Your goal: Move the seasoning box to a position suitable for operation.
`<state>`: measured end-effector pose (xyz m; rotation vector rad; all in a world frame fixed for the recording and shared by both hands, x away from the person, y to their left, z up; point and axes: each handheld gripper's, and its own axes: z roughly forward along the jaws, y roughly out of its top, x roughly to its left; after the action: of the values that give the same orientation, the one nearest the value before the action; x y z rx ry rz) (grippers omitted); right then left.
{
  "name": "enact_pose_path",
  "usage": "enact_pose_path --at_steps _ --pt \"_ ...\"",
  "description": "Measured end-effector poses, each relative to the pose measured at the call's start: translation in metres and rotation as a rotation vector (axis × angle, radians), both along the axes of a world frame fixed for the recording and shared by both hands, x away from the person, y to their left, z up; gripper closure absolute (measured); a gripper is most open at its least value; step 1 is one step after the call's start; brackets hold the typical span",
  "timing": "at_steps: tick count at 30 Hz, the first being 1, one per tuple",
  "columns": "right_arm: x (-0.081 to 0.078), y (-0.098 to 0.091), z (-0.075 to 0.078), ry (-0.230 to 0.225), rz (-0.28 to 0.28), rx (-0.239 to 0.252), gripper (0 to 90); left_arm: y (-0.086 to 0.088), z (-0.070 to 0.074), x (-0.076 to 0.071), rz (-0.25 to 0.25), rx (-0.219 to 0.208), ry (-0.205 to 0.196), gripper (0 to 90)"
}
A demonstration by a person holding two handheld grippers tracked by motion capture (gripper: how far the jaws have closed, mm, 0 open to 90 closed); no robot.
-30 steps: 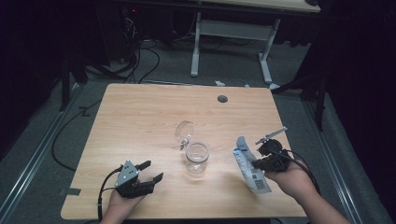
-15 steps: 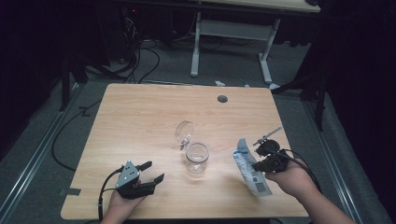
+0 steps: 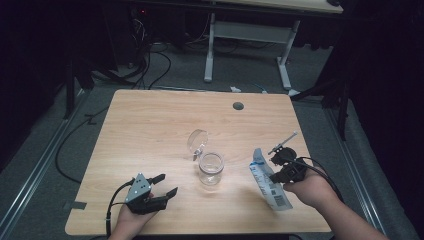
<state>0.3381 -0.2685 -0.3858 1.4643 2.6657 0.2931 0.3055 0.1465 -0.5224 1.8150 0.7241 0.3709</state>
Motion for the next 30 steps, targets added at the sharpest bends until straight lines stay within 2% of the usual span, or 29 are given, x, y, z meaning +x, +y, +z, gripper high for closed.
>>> enact_pose_path --at_steps 4,8,14,25,30 --pt "0.000 0.003 0.000 0.009 0.003 -0.010 90.0 -0.007 0.002 -0.004 -0.026 0.001 -0.009 35.3" --pt "0.000 0.005 0.003 -0.002 0.021 -0.006 90.0 -0.020 0.002 -0.007 -0.051 0.014 -0.022 35.9" --pt "0.000 0.009 0.008 -0.014 0.008 0.003 90.0 -0.041 0.003 -0.012 -0.094 0.039 -0.037 35.9" --pt "-0.001 0.024 0.016 -0.026 0.017 0.020 90.0 -0.078 0.000 -0.017 -0.170 0.057 0.000 36.9" --pt "0.000 0.030 0.017 -0.027 0.031 0.020 90.0 -0.094 -0.001 -0.019 -0.205 0.086 -0.027 37.0"
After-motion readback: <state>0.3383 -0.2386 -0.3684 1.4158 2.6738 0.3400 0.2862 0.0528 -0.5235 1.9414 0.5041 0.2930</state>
